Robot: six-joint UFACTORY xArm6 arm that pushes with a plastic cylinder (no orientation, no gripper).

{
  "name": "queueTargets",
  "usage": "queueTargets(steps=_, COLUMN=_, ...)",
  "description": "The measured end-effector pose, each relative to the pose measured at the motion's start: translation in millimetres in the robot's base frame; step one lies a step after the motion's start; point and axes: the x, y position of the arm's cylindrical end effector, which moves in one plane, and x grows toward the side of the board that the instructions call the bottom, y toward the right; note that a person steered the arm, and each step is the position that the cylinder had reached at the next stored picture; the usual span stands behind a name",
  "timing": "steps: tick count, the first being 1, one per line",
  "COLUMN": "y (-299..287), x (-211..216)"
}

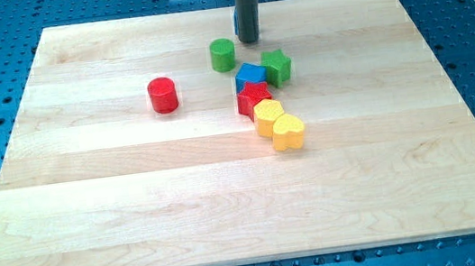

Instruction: Separate the green star and cube

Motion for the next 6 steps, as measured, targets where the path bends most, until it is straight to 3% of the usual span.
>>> queueTargets(steps=1, y=52.3, x=-23.2)
queueTargets(steps=2, y=27.5, x=-37.7)
queueTargets(steps=5, y=41.2, x=-16.4)
queueTargets(steps=6, y=66.8, x=26.9)
